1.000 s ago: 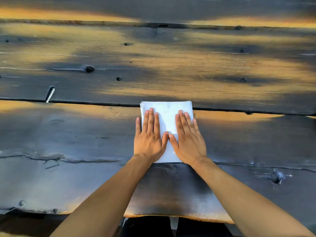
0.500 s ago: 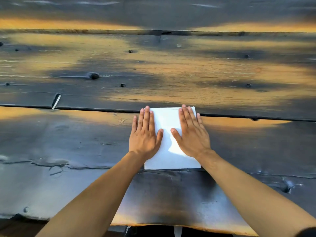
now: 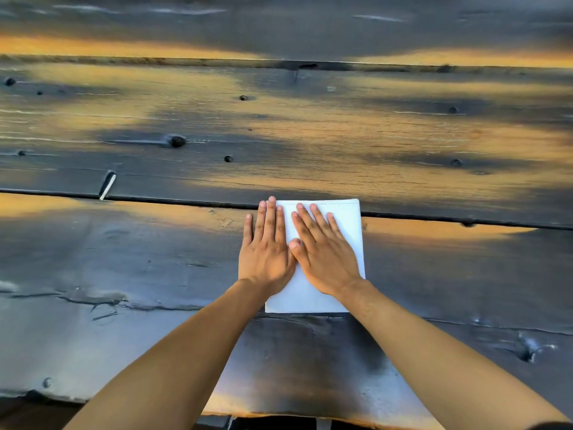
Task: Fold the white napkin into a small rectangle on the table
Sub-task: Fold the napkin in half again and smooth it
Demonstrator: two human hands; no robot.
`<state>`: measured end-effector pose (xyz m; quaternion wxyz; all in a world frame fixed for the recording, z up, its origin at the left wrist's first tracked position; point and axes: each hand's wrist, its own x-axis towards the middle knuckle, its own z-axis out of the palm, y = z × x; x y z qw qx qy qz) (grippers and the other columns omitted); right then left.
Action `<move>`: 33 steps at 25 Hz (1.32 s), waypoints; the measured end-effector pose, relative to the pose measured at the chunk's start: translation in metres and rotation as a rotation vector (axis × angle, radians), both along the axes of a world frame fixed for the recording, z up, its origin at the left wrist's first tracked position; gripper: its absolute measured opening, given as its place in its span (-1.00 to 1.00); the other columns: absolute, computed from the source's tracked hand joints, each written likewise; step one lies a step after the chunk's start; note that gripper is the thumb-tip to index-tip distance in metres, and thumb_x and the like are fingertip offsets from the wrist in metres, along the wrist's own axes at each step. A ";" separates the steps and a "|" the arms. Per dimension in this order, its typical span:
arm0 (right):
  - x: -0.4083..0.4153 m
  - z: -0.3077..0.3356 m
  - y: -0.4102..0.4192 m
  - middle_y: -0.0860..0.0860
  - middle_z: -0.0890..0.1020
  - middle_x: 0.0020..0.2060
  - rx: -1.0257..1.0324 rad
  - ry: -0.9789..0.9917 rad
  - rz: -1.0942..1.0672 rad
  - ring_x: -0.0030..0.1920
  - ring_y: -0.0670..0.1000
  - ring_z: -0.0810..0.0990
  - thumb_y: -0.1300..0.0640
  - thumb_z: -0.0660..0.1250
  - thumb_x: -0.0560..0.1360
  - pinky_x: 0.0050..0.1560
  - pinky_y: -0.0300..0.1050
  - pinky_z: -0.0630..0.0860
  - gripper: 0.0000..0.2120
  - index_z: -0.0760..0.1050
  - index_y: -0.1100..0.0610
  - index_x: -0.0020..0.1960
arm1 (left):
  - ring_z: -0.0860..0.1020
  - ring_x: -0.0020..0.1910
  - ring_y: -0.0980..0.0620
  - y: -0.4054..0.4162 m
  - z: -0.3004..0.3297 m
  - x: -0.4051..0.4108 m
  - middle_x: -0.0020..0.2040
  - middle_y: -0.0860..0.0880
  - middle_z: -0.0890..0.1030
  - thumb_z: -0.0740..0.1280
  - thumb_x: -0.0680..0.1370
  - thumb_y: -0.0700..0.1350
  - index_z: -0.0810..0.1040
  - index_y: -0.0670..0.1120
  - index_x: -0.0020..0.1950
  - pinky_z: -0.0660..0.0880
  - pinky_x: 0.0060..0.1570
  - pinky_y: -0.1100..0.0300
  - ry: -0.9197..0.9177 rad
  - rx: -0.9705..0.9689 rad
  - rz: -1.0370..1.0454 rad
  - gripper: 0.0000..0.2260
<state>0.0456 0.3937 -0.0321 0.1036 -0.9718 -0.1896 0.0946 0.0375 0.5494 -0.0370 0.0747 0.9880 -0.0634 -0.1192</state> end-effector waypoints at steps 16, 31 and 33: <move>-0.056 0.021 -0.001 0.11 0.00 0.63 -0.015 -0.069 -0.126 0.62 0.15 -0.08 -0.03 -0.02 0.65 0.58 0.19 -0.02 -0.41 0.02 0.17 0.62 | -0.03 0.65 -0.10 0.017 0.013 -0.066 0.65 -0.18 0.02 -0.02 0.70 0.02 0.05 -0.26 0.62 -0.01 0.60 -0.02 -0.126 -0.171 -0.110 -0.44; -0.059 0.019 -0.029 0.09 -0.01 0.62 -0.106 0.021 -0.278 0.62 0.12 -0.17 -0.19 -0.11 0.64 0.58 0.17 -0.18 -0.33 -0.01 0.16 0.62 | -0.11 0.65 -0.14 0.012 0.008 -0.081 0.66 -0.19 -0.04 -0.01 0.69 0.11 0.01 -0.26 0.62 -0.02 0.58 -0.11 -0.007 0.084 -0.141 -0.38; -0.045 0.020 0.005 0.08 -0.01 0.63 -0.028 0.014 -0.226 0.62 0.14 -0.16 -0.13 -0.11 0.65 0.59 0.19 -0.12 -0.40 -0.01 0.10 0.63 | -0.08 0.65 -0.15 0.011 0.009 -0.082 0.65 -0.21 -0.01 -0.02 0.69 0.10 0.05 -0.27 0.62 0.01 0.57 -0.13 -0.020 0.088 -0.153 -0.39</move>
